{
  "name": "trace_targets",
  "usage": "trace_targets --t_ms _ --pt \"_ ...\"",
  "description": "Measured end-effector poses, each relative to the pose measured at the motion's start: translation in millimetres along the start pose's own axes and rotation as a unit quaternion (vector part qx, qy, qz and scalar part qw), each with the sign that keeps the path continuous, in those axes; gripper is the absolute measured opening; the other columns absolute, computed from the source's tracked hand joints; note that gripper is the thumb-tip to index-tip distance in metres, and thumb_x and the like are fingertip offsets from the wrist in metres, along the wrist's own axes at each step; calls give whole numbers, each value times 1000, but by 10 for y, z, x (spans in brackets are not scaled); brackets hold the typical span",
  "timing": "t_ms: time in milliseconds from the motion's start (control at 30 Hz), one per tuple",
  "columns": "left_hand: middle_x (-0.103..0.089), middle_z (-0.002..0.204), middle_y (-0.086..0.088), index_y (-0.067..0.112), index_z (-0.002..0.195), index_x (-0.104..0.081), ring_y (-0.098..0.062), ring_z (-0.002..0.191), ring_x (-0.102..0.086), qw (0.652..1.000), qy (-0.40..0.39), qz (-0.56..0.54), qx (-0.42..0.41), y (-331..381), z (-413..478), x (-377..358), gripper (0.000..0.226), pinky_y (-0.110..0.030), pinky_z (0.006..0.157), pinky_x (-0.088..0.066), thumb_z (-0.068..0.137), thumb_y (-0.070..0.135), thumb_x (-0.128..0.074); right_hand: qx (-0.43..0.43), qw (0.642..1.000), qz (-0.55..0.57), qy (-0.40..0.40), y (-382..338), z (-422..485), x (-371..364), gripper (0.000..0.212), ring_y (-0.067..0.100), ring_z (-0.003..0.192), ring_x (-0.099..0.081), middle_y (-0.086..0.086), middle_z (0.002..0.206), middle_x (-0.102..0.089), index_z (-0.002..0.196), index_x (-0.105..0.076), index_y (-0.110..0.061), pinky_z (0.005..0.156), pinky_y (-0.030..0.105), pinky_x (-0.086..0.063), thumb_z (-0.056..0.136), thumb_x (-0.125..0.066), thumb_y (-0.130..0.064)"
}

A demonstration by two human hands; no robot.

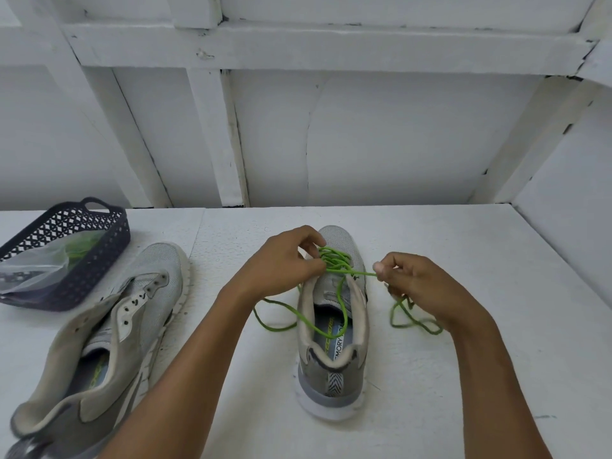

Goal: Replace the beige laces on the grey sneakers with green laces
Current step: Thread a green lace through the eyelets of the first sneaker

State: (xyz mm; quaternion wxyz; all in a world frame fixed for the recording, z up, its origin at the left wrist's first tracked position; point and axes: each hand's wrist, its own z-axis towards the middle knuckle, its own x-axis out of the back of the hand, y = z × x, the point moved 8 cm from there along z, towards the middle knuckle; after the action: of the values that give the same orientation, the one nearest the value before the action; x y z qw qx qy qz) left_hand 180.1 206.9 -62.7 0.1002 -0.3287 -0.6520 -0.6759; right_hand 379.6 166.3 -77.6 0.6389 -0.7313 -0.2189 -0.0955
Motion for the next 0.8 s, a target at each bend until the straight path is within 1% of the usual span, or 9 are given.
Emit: trace_targets --t_ms 67,200,300,367,433,533,600,700,800 --pt "-67 90 10 29 91 -66 -6 75 -59 999 22 18 -42 139 -44 24 15 -20 68 -49 86 15 -65 -9 1000 -1 -29 25 -18 4 29 14 58 -33 1 60 -41 76 -61 -15 54 18 -30 82 -71 -41" --pt "-66 77 10 24 84 -69 -4 74 -59 996 -17 33 -86 332 -125 -43 16 -15 65 -46 87 9 -63 -70 991 -110 -24 273 3 172 14 14 62 -43 -7 66 -48 85 -64 -20 64 30 -39 83 -76 -14" --pt "-65 76 11 24 85 -69 -1 72 -57 995 -10 43 -88 343 -119 -35 17 -11 64 -43 87 9 -63 -96 968 -222 62 380 4 362 31 15 99 -52 -7 107 -53 108 -56 -24 83 32 -45 84 -75 -21" --pt "-64 76 11 25 86 -69 0 72 -56 995 -6 44 -88 355 -122 -31 17 -12 64 -43 88 9 -63 -108 952 -265 107 431 -28 459 47 19 114 -45 -6 115 -45 120 -49 -23 95 38 -42 83 -76 -32" --pt "-64 77 11 26 86 -68 -2 73 -57 995 -8 50 -92 372 -130 -42 18 -15 65 -45 88 9 -62 -137 952 -244 123 515 -67 516 43 19 108 -49 -3 111 -48 115 -48 -19 88 35 -42 85 -74 -36" --pt "-67 79 7 27 86 -69 -9 75 -58 992 -19 77 -94 400 -122 -79 18 -21 68 -46 89 11 -62 -174 960 -181 125 637 -106 520 17 21 93 -59 2 101 -63 98 -56 -13 80 35 -48 96 -59 -30" --pt "-68 79 8 26 87 -71 -7 71 -56 990 -26 104 -93 402 -109 -108 16 -18 64 -43 89 14 -62 -179 954 -197 140 676 -60 507 21 23 87 -62 7 97 -68 93 -63 -11 80 36 -52 99 -53 -29" --pt "-62 72 13 23 88 -72 1 65 -53 985 -28 142 -96 405 -107 -145 11 -15 59 -38 93 28 -63 -188 943 -241 134 689 5 364 26 12 74 -56 1 84 -66 89 -66 -12 61 26 -43 93 -63 -38" --pt "-64 74 7 23 81 -71 -8 69 -56 977 -13 187 -97 422 -90 -178 31 -29 64 -45 93 49 -59 -162 945 -234 162 651 22 239 27 7 71 -53 -6 80 -61 83 -58 -22 57 25 -38 84 -71 -46"
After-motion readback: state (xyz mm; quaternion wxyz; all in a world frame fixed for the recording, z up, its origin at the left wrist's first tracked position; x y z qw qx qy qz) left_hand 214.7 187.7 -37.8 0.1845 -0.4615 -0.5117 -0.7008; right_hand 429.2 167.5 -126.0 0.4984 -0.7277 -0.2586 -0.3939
